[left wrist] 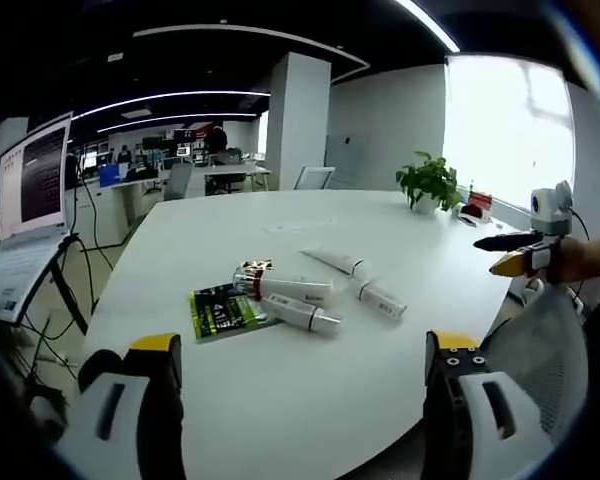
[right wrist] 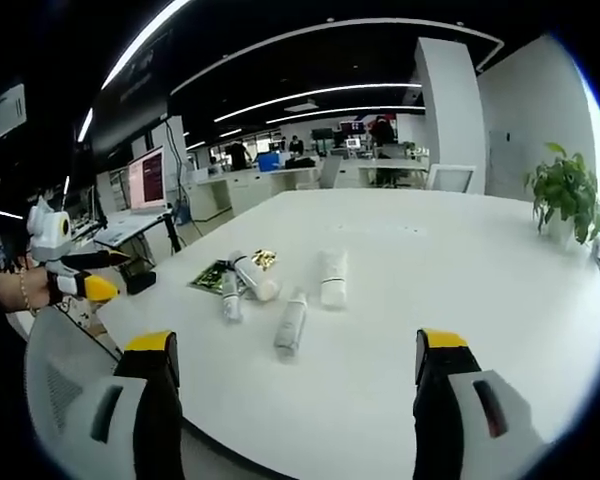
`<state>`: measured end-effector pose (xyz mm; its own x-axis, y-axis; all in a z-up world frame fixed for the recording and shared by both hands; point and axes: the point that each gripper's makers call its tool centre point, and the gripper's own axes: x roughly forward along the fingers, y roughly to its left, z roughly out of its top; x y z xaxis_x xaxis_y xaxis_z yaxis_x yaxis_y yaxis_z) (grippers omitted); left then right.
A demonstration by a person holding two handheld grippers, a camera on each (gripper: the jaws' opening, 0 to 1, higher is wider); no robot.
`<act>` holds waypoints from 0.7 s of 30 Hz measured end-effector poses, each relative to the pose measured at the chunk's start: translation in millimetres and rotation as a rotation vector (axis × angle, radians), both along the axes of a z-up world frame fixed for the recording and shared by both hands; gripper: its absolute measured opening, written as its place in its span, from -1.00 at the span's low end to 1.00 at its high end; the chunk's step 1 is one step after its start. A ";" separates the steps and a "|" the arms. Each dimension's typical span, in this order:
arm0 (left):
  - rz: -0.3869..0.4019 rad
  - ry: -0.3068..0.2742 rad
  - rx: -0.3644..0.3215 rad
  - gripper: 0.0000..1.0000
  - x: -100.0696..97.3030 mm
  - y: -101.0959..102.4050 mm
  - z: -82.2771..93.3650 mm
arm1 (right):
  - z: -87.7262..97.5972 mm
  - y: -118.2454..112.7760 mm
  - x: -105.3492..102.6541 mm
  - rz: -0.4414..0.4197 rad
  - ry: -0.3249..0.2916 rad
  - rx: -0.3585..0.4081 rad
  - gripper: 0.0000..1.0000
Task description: Arrange the skincare products in the storage area until every visible bottle or jar stands upright without overlapping.
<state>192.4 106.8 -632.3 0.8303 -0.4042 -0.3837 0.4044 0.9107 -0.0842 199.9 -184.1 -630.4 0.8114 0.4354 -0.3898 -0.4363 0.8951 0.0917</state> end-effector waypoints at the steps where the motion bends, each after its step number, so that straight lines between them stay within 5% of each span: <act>1: 0.000 0.001 -0.003 0.88 0.1 0.1 0.0 | -0.2 1.1 0.9 0.003 0.000 -0.004 0.98; 21: -0.004 0.001 0.019 0.86 0.9 0.9 -1.9 | 9.5 37.0 56.6 0.201 0.024 -0.123 0.78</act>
<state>193.4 107.7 -634.2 0.8283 -0.3999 -0.3925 0.4077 0.9106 -0.0674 256.6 -147.1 -620.9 0.7033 0.5355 -0.4676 -0.6059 0.7956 -0.0001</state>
